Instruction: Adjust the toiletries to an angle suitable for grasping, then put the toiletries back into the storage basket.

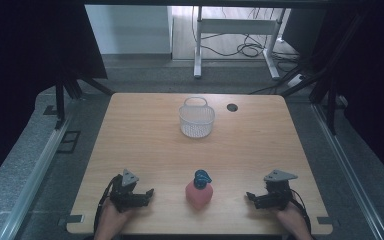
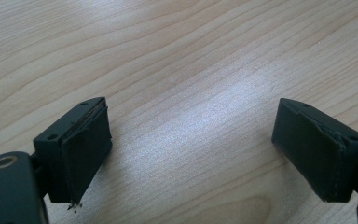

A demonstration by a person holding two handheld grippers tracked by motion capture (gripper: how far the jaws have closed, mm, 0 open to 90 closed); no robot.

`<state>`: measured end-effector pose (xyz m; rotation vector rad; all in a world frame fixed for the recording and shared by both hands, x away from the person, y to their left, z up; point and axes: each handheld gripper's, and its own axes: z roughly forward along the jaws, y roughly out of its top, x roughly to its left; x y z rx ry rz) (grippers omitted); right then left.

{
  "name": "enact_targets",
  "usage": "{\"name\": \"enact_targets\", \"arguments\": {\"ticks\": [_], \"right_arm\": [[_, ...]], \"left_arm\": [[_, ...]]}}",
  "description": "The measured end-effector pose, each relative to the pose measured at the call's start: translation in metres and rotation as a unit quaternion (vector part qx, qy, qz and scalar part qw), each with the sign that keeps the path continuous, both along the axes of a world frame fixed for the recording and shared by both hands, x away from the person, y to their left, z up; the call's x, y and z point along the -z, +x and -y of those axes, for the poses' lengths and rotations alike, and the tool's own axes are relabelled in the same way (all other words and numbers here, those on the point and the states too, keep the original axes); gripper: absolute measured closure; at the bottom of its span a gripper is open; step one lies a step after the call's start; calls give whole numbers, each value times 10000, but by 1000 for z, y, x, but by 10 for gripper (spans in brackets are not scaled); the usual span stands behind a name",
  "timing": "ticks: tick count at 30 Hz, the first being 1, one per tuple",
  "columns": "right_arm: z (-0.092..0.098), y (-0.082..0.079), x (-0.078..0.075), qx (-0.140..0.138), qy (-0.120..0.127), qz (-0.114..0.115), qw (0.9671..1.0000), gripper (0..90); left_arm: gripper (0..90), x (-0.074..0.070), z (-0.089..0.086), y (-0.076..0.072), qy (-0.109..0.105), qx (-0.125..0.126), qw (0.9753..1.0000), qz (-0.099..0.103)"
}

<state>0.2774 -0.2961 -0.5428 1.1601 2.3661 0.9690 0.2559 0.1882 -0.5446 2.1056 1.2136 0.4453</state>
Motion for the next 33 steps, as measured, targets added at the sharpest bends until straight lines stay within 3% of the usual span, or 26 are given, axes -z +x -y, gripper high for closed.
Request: {"name": "enact_targets", "arguments": {"ticks": [33], "right_arm": [[0,-2,-1,-2,-45,-4,10000,0]], "left_arm": [[105,0,0,0,0,17,10000,-7]]}}
